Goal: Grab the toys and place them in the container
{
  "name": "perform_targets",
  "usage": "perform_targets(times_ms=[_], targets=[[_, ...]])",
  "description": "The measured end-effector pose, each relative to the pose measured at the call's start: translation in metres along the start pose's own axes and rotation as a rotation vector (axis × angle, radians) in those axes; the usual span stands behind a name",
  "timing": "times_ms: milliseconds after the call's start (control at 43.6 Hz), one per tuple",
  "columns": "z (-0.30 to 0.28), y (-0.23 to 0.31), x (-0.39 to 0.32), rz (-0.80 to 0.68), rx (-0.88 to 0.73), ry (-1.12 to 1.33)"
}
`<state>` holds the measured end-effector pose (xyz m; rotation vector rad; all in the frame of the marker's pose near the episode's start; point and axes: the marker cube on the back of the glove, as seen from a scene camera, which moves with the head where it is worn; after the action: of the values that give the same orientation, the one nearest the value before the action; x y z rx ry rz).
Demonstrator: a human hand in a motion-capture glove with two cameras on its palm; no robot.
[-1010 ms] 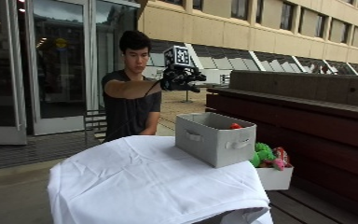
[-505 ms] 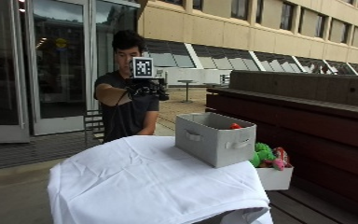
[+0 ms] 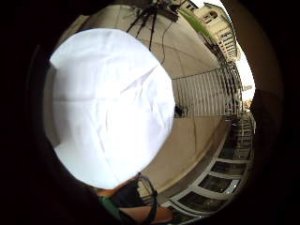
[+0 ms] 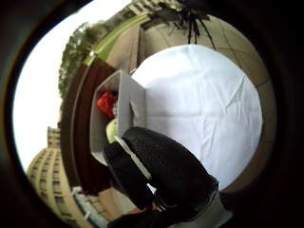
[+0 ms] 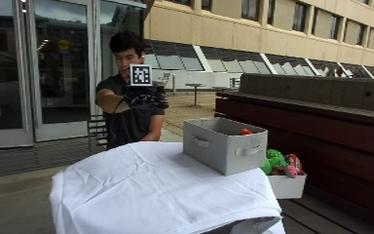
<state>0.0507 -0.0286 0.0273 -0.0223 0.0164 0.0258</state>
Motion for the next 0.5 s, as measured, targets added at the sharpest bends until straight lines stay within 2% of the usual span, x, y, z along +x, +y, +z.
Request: perform_targets(times_ms=[46, 138, 207, 321, 505], targets=[[0.0, 0.004, -0.001, 0.046, -0.016, 0.003], [0.003, 0.003, 0.001, 0.023, 0.004, -0.001], [0.003, 0.006, -0.001, 0.096, -0.024, 0.003], [0.006, 0.006, 0.003, 0.009, 0.017, -0.004], [0.006, 0.013, 0.005, -0.016, -0.017, 0.009]])
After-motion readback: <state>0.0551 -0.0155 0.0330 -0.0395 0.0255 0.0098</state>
